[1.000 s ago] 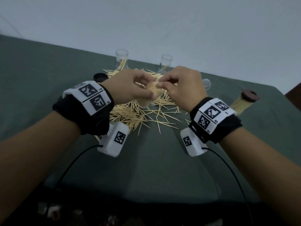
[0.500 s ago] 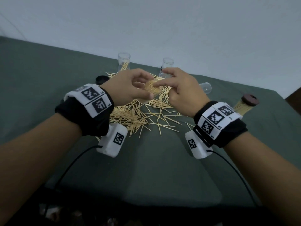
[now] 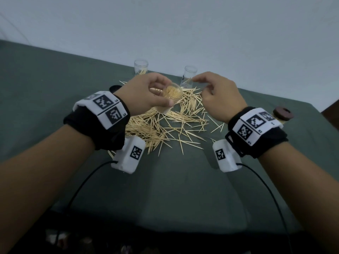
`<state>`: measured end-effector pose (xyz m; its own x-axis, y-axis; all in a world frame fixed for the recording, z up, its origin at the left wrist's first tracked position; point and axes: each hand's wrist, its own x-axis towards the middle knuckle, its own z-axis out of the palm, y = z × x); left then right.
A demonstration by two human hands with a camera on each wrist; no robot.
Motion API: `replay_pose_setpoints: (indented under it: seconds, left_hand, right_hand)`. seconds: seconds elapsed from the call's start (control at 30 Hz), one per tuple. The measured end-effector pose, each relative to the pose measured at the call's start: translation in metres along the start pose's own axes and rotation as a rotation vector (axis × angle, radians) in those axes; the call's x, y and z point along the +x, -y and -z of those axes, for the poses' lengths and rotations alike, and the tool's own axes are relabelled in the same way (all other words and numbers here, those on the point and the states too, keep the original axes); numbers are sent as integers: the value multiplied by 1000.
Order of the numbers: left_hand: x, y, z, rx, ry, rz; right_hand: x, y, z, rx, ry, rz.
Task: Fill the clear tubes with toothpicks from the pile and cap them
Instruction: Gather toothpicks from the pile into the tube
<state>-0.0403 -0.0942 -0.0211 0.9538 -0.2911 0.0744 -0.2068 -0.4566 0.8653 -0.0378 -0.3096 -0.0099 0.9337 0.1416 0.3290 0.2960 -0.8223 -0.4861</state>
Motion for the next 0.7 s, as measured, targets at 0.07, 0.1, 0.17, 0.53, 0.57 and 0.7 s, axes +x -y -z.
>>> replay_pose_setpoints:
  seconds: [0.07,0.1,0.17,0.53,0.57,0.7]
  left_hand:
    - [1,1,0,-1,-5,11]
    - [1,2,0,-1,-8,18]
    - [1,4,0,-1,-9,27]
    - [5,7,4,25,10,34]
    - [5,7,4,30,12,33]
    - [5,8,5,37,5,34]
  right_hand:
    - [6,-7,3,-68,85,-117]
    - [9,-11,2,-142,156,-155]
    - [15,-18,-5,-316,295,-196]
    - [59,-29,-49,-506,428,-316]
    - [61,-27,-53,-501,399,-326]
    - [65,-16,-58,-523,403,-269]
